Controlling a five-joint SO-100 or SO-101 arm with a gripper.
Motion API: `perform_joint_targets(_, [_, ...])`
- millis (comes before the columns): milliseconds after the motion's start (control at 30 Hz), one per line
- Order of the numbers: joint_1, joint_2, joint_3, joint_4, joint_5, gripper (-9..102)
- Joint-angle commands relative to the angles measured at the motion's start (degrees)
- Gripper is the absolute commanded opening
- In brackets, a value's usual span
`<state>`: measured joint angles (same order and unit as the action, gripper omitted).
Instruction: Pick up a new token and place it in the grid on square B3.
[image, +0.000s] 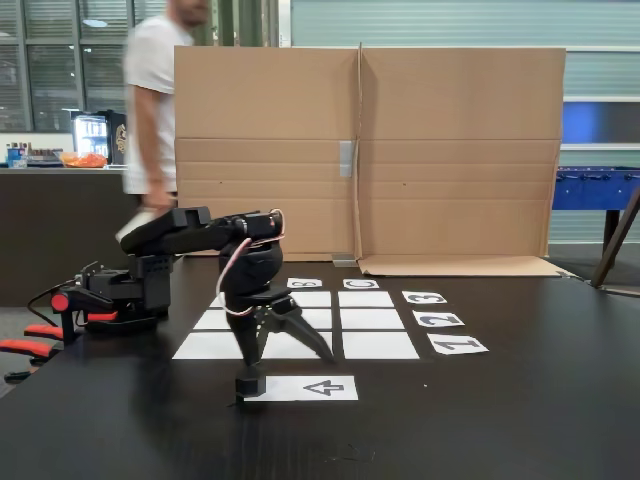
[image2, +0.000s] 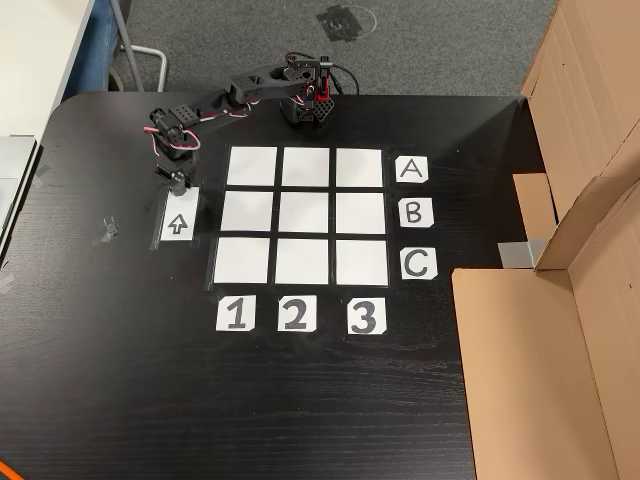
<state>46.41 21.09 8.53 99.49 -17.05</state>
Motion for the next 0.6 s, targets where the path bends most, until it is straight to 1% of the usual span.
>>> perform_joint_targets(0, [2.5, 4.9, -1.6, 0.0, -0.1, 63])
perform_joint_targets(233, [4.1, 5.6, -1.6, 0.0, -1.0, 63])
perform_joint_targets(267, [4.1, 5.6, -1.6, 0.0, -1.0, 62])
perform_joint_targets(333, [4.0, 5.5, -1.6, 0.0, -1.0, 58])
perform_joint_targets(367, [3.9, 5.4, -1.6, 0.0, -0.9, 51])
perform_joint_targets(500, [3.5, 4.6, -1.5, 0.0, -0.5, 9])
perform_joint_targets(567, [3.3, 4.1, -1.2, 0.0, -0.6, 5])
